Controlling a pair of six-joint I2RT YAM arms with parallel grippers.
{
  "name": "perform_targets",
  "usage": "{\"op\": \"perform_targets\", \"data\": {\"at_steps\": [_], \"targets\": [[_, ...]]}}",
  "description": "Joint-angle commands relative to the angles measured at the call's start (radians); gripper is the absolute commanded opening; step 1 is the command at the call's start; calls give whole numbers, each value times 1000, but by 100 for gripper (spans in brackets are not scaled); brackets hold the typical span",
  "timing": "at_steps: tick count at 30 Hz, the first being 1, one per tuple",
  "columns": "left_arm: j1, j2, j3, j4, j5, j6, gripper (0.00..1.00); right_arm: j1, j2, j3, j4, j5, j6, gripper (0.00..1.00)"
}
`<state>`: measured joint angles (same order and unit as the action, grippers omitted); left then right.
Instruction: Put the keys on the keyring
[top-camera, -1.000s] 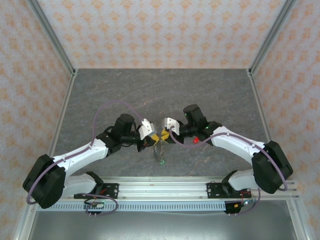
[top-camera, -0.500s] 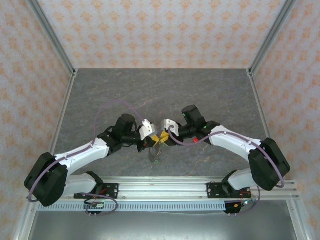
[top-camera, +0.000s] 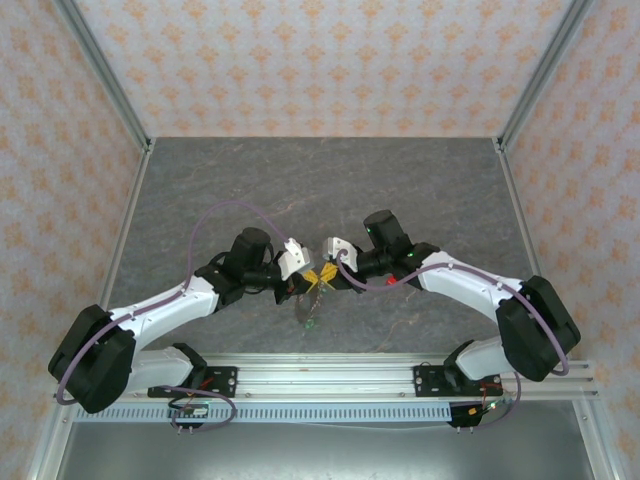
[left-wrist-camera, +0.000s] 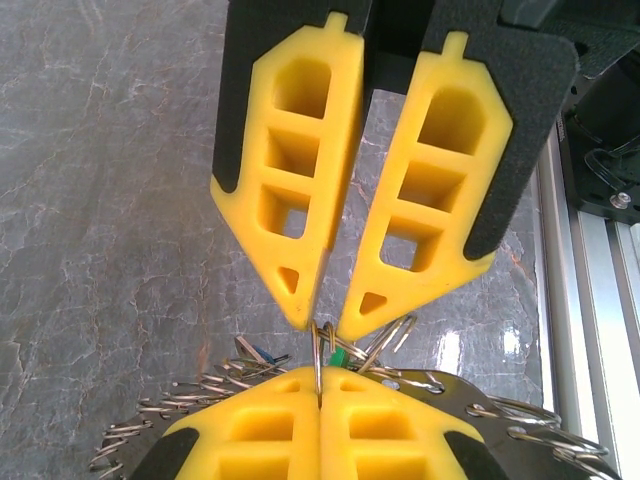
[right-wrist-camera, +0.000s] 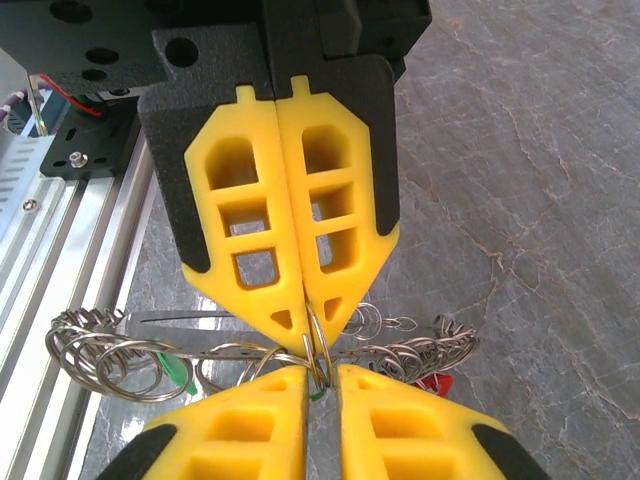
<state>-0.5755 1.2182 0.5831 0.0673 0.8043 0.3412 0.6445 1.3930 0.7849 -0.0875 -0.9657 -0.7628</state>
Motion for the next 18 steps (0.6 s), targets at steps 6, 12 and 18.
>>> {"op": "perform_targets", "data": {"at_steps": [6, 12, 18], "targets": [[-6, -10, 39, 32, 34, 2, 0, -1, 5, 16, 25, -24, 6, 23], [-6, -14, 36, 19, 24, 11, 0, -2, -33, 24, -10, -34, 3, 31], [-6, -12, 41, 17, 21, 13, 0, -1, -34, 33, -39, -34, -9, 32]]}}
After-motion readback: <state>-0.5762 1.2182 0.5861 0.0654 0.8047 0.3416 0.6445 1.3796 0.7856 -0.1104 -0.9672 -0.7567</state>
